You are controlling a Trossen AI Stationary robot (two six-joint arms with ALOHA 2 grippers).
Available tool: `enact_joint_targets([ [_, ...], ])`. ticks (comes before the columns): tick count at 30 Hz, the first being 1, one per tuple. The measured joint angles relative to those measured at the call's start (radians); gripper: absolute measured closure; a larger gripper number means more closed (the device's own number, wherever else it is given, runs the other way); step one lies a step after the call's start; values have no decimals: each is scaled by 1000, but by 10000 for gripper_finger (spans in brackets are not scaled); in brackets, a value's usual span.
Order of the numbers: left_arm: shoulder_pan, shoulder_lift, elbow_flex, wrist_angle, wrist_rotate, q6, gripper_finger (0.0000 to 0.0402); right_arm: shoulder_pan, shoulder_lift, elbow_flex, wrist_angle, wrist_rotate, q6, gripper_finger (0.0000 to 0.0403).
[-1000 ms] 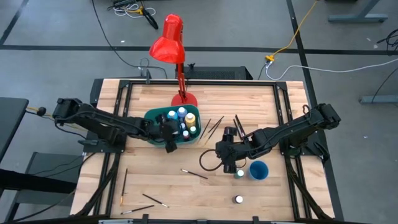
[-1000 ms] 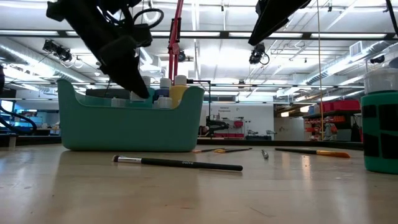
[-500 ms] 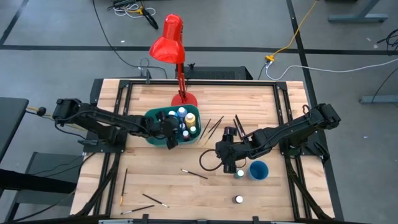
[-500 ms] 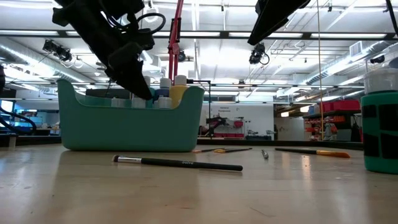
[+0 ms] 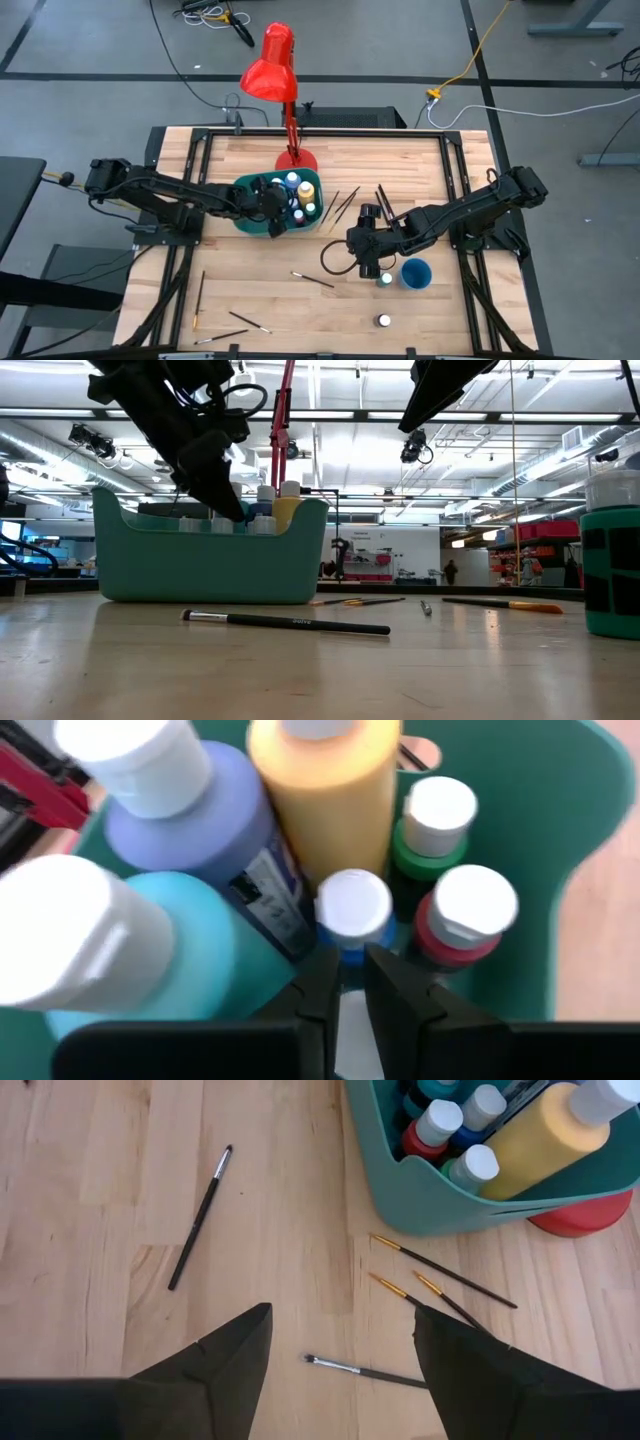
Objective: Pick & Place Paint Supplies
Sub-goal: Put the small light blue paint bottle into the green bin
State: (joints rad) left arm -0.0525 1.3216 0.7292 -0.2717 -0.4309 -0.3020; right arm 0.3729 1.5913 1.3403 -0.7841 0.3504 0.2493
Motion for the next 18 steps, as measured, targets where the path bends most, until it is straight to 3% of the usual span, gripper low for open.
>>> enact_joint_targets([
  [13, -17, -65, 2, 62, -17, 19, 319, 0, 0, -1, 22, -5, -4, 151],
  [18, -55, -104, 32, 61, -21, 18, 295, 13, 0, -1, 3, -148, 13, 151],
])
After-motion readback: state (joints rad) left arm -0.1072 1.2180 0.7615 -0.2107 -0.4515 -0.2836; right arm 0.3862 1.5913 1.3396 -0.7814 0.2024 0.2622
